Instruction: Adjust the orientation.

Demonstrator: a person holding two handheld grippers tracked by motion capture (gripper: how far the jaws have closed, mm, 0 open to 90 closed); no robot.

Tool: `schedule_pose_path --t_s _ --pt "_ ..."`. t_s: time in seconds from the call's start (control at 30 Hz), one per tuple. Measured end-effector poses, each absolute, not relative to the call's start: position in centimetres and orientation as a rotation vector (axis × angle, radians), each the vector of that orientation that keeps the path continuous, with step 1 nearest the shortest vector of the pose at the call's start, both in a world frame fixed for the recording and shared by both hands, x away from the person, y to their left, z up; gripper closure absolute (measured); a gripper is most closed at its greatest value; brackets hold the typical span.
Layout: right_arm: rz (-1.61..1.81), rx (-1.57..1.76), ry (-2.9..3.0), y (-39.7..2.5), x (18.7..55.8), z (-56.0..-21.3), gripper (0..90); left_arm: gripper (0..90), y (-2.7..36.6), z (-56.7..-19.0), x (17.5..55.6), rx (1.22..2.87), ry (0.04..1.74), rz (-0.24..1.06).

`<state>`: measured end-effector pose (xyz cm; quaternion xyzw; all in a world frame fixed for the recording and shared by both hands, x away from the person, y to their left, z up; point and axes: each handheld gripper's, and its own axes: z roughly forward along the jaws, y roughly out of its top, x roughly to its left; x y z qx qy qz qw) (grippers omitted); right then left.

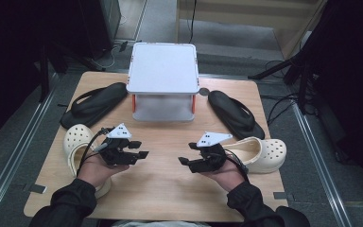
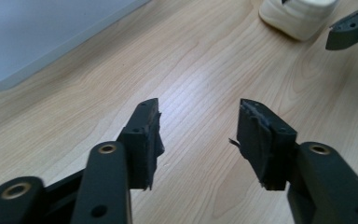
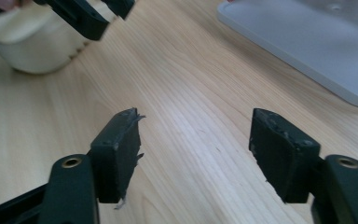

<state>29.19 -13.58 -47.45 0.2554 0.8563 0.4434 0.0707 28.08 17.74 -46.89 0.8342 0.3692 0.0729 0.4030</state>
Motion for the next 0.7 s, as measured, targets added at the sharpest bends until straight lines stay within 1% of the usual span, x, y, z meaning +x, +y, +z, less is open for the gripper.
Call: schedule_pose_path --t_s 0.03,0.13,0.17,0.2,0.23,0.33,0.4,0.43,0.5,0.57,0.7 --pt "1.346 0.764 2.585 -13.6 29.2 -47.5 38.9 52.5 17.8 -46.9 28.1 2.099 0.936 0.185" --pt "1.321 0.745 2.592 -13.5 29.0 -47.5 40.8 54.4 18.0 -47.0 28.1 2.08 0.922 0.187" --pt "1.315 0.734 2.599 -13.4 28.9 -47.6 44.7 55.4 18.0 -47.0 28.0 2.077 0.929 0.177" --pt "1.319 0.73 2.598 -13.4 28.9 -47.5 46.1 56.4 17.9 -47.0 28.0 2.084 0.937 0.167" --pt "1.331 0.723 2.595 -13.4 28.9 -47.5 46.5 57.0 17.8 -46.9 28.0 2.097 0.94 0.162" --pt "1.353 0.745 2.587 -13.5 29.0 -47.3 48.2 53.7 17.5 -46.7 28.2 2.157 0.956 0.155" --pt "1.348 0.746 2.578 -13.6 29.0 -47.3 49.1 53.5 17.4 -46.6 28.2 2.159 0.962 0.131" --pt "1.355 0.758 2.59 -13.7 29.1 -47.3 49.1 52.4 17.3 -46.6 28.2 2.158 0.974 0.12" --pt "1.355 0.785 2.61 -13.8 29.4 -47.4 49.1 49.1 17.3 -46.5 28.2 2.158 0.942 0.089" --pt "1.354 0.804 2.613 -13.9 29.6 -47.5 49.3 50.0 17.3 -46.3 28.0 2.156 0.932 0.123" --pt "1.337 0.794 2.618 -14.0 29.7 -47.6 49.4 53.5 17.7 -45.8 28.0 2.133 0.946 0.127"
